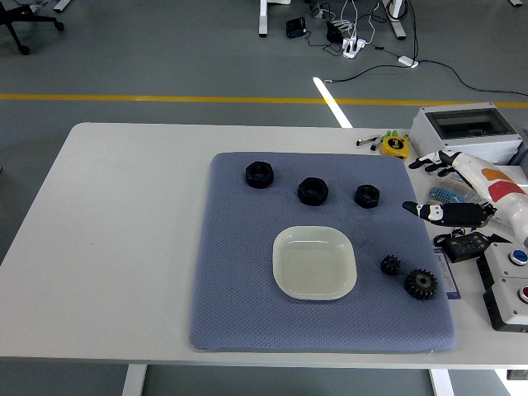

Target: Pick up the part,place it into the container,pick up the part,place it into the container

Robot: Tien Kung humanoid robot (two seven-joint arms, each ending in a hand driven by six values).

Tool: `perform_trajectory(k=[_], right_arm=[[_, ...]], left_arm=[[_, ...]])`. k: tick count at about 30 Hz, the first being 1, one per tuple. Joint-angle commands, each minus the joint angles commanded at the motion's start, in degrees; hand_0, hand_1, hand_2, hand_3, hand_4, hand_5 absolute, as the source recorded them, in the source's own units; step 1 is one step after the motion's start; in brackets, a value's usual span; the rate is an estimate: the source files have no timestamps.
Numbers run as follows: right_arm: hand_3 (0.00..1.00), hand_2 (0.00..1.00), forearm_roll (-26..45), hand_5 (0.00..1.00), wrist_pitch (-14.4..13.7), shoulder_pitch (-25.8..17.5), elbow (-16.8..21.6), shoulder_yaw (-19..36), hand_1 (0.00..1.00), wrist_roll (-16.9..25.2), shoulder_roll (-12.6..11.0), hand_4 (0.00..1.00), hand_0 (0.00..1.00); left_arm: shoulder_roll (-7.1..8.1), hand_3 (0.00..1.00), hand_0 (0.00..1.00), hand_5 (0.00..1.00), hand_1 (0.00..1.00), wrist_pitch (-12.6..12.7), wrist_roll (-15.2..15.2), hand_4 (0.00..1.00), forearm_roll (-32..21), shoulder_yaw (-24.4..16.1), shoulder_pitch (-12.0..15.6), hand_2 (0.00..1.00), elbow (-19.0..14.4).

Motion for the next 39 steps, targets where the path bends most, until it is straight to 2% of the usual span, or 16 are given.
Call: perform_trajectory(k=[4, 7, 9, 16, 29, 39], right_arm=[[0.813, 0.816, -6.7, 0.399, 3.2, 0.4, 1.3, -2.3, 0.744, -0.7, -1.5, 0.998, 0.687], [0.821, 0.815, -13.6, 0.394, 4.3, 0.7, 1.3, -4.2, 0.735, -0.8, -2.0, 0.998, 0.675], [0.821, 0.815, -15.8, 0.394, 4.7, 0.8, 0.6, -5.1, 0.735, -0.8, -2.1, 0.998, 0.675], [0.818, 0.791, -14.5, 0.382, 6.0, 0.2, -1.0, -6.6, 0.719, -1.5, -1.6, 0.998, 0.665], [0.801, 0.768, -12.6, 0.371, 7.0, -2.9, -0.2, -6.2, 0.68, -1.6, -1.5, 0.998, 0.632], [0.791, 0.749, -11.9, 0.373, 5.8, -2.1, -4.3, -6.4, 0.662, -1.3, 0.4, 0.998, 0.609]], left_arm=[[0.06, 0.584, 0.714, 0.639, 0.602, 0.0, 0.1, 0.684, 0.3, -0.1, 0.1, 0.683, 0.0], [0.07, 0.585, 0.714, 0.637, 0.601, -0.1, 0.2, 0.684, 0.4, -0.3, 0.3, 0.683, 0.0], [0.07, 0.585, 0.714, 0.637, 0.601, -0.1, 0.3, 0.684, 0.6, -0.4, 0.4, 0.683, 0.0], [0.06, 0.584, 0.714, 0.639, 0.602, -0.2, 0.6, 0.685, 1.6, -1.1, 0.6, 0.683, 0.0], [-0.01, 0.586, 0.714, 0.637, 0.606, -0.4, 0.8, 0.684, 2.8, -1.9, 0.8, 0.682, 0.0], [-0.05, 0.586, 0.715, 0.637, 0.608, -0.4, 0.7, 0.684, 2.1, -1.4, 0.6, 0.685, 0.0]])
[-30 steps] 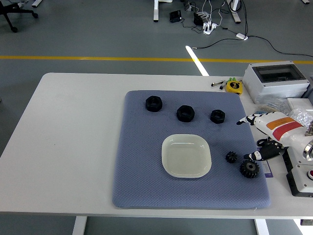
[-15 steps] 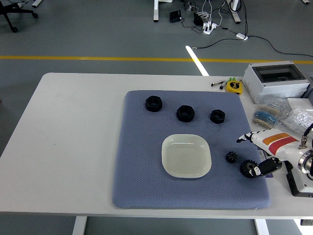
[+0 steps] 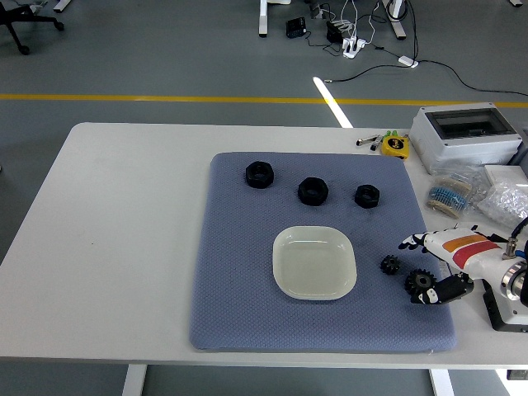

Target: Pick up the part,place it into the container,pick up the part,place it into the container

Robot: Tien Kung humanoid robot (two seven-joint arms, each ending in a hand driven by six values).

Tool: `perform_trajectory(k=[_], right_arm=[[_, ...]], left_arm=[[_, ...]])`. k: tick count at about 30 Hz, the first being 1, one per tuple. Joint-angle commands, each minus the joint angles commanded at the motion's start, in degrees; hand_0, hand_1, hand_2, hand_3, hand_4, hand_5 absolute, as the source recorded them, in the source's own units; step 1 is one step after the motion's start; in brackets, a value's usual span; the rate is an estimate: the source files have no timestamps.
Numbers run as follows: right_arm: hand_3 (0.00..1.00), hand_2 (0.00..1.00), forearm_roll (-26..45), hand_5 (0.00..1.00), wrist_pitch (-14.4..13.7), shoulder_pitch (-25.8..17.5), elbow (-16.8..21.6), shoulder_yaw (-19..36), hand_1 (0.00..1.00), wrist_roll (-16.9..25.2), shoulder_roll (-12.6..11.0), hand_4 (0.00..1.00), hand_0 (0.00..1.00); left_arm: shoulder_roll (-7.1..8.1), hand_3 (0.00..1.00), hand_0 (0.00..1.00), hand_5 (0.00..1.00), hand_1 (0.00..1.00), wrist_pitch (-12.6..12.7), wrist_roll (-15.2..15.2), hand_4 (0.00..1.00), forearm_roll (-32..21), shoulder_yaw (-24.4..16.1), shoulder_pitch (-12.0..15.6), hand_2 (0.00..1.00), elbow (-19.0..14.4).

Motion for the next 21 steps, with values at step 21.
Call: perform_trajectory(k=[21], right_arm=[[0.758, 0.708, 0.3, 0.378, 0.6, 0.5, -4.1, -0.7, 0.629, 0.4, 1.0, 0.998, 0.557]], left_arm=[[-0.06, 0.586, 0.714, 0.636, 0.607, 0.1, -0.2, 0.683, -0.9, 0.6, -0.3, 0.686, 0.0]])
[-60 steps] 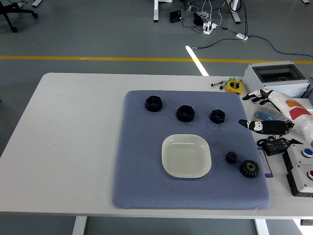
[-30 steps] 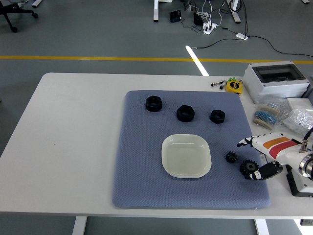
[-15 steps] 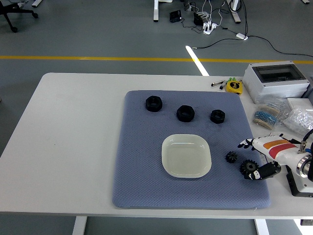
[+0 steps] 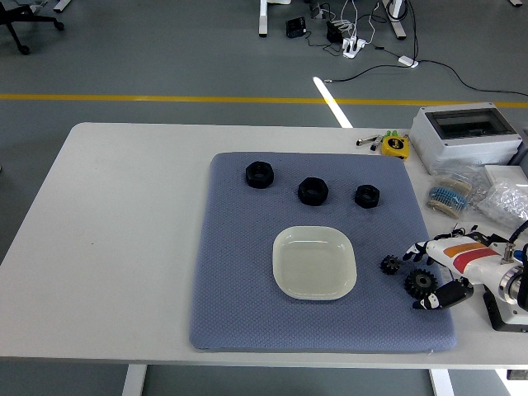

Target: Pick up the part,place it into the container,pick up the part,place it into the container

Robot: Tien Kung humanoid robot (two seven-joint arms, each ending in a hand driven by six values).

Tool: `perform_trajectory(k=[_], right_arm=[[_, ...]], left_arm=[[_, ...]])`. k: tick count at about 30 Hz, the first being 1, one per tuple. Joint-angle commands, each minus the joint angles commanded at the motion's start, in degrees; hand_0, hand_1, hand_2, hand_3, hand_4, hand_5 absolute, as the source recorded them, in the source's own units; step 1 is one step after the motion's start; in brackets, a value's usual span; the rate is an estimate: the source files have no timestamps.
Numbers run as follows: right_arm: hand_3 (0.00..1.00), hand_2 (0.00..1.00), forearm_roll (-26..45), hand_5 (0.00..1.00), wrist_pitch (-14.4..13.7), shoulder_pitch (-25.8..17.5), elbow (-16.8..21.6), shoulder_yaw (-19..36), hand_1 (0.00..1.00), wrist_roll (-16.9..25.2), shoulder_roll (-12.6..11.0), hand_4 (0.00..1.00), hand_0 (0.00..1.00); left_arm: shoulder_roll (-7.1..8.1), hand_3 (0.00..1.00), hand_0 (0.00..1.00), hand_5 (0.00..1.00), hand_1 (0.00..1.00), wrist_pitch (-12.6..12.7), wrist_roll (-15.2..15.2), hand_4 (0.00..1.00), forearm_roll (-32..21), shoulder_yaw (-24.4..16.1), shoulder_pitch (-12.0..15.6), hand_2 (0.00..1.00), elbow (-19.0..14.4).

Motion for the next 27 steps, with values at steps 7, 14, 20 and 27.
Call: perform_trajectory(k=[7, 14, 20, 27], right_arm=[[0.702, 0.698, -0.1, 0.374, 0.1, 0.1, -0.9, -0.2, 0.615, 0.1, 0.2, 0.998, 0.525], [0.61, 0.662, 0.4, 0.372, -0.3, 0.3, -1.6, -0.3, 0.578, 0.4, 0.4, 0.998, 0.474], [0.56, 0.61, 1.3, 0.364, -1.0, 0.4, -2.8, -0.6, 0.549, 0.5, 0.7, 0.969, 0.432], [0.527, 0.548, 1.9, 0.318, -1.7, 0.7, -4.0, -0.8, 0.496, 0.7, 0.8, 0.882, 0.399]], left_arm=[[-0.04, 0.586, 0.714, 0.635, 0.609, 0.1, -0.1, 0.683, -0.2, 0.1, 0.0, 0.686, 0.0], [-0.09, 0.586, 0.714, 0.635, 0.61, 0.0, 0.0, 0.683, 0.1, -0.2, 0.0, 0.687, 0.0], [-0.12, 0.586, 0.715, 0.636, 0.61, 0.0, 0.1, 0.684, 0.1, -0.1, 0.0, 0.686, 0.0], [-0.14, 0.586, 0.715, 0.634, 0.61, -0.1, 0.1, 0.684, 0.2, -0.1, 0.0, 0.687, 0.0]])
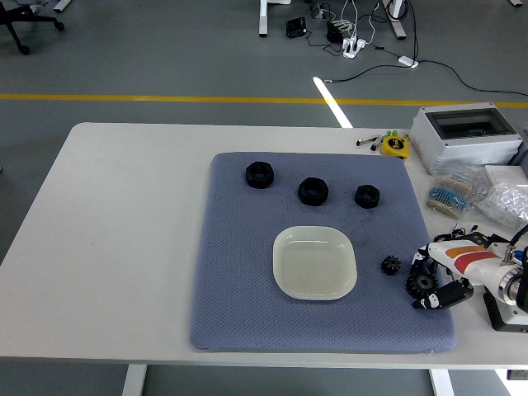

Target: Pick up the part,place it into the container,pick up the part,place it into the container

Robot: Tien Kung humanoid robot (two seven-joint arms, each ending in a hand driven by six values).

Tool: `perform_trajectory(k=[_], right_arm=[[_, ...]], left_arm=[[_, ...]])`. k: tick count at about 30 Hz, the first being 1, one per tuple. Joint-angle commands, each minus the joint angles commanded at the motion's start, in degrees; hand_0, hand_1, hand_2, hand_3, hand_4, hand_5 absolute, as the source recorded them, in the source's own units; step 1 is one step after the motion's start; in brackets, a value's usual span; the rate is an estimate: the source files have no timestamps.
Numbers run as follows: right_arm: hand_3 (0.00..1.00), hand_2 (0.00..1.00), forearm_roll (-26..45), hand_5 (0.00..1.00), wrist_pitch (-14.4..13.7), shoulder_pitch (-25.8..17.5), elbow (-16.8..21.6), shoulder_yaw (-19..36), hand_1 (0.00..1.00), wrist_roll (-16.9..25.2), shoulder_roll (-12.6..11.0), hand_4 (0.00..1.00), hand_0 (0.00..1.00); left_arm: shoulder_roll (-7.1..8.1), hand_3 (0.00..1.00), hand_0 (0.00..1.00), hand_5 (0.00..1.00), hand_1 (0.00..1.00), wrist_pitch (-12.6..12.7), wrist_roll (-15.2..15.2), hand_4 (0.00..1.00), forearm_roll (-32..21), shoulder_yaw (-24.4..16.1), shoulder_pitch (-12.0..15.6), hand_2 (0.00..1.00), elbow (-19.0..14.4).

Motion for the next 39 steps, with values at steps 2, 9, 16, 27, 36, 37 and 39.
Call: perform_trajectory(k=[2, 9, 16, 27, 36, 37, 39], right_arm=[[0.527, 0.548, 0.1, 0.318, 0.0, 0.0, 0.0, 0.0, 0.496, 0.1, 0.0, 0.882, 0.399], [0.506, 0.497, 0.6, 0.227, -0.2, 0.0, -0.3, -0.3, 0.448, 0.5, 0.1, 0.748, 0.41], [0.506, 0.456, 1.0, 0.203, -1.2, -0.1, 0.4, -0.3, 0.419, 1.0, 0.0, 0.722, 0.347], [0.5, 0.426, 0.0, 0.152, -3.0, 1.0, 4.8, 1.4, 0.39, 0.6, 0.0, 0.714, 0.288], [0.493, 0.415, 0.0, 0.151, -4.0, 6.6, 8.5, -3.0, 0.377, 0.3, 1.6, 0.712, 0.281], [0.493, 0.415, 0.3, 0.151, -4.1, 7.3, 8.6, -3.7, 0.377, 0.3, 1.7, 0.712, 0.281], [0.493, 0.415, 1.1, 0.151, -4.2, 10.0, 8.8, -6.8, 0.377, 0.3, 1.9, 0.712, 0.281]], left_arm=[[0.0, 0.586, 0.715, 0.634, 0.61, 0.0, 0.0, 0.684, 0.0, 0.0, 0.0, 0.687, 0.0], [0.02, 0.586, 0.715, 0.634, 0.611, -0.1, 0.1, 0.684, 0.2, -0.1, 0.1, 0.686, 0.0], [0.01, 0.586, 0.716, 0.636, 0.615, -0.2, 0.2, 0.684, 0.6, -0.3, 0.4, 0.686, 0.0], [0.05, 0.586, 0.716, 0.636, 0.619, -0.3, 0.5, 0.684, 1.8, -1.1, 0.9, 0.683, 0.0], [0.18, 0.587, 0.716, 0.638, 0.619, -0.4, 0.7, 0.686, 2.4, -1.4, 1.0, 0.682, 0.0], [0.19, 0.587, 0.716, 0.638, 0.619, -0.4, 0.6, 0.686, 2.3, -1.3, 1.0, 0.682, 0.0], [0.21, 0.587, 0.716, 0.638, 0.619, -0.3, 0.5, 0.686, 1.8, -1.0, 0.9, 0.682, 0.0]])
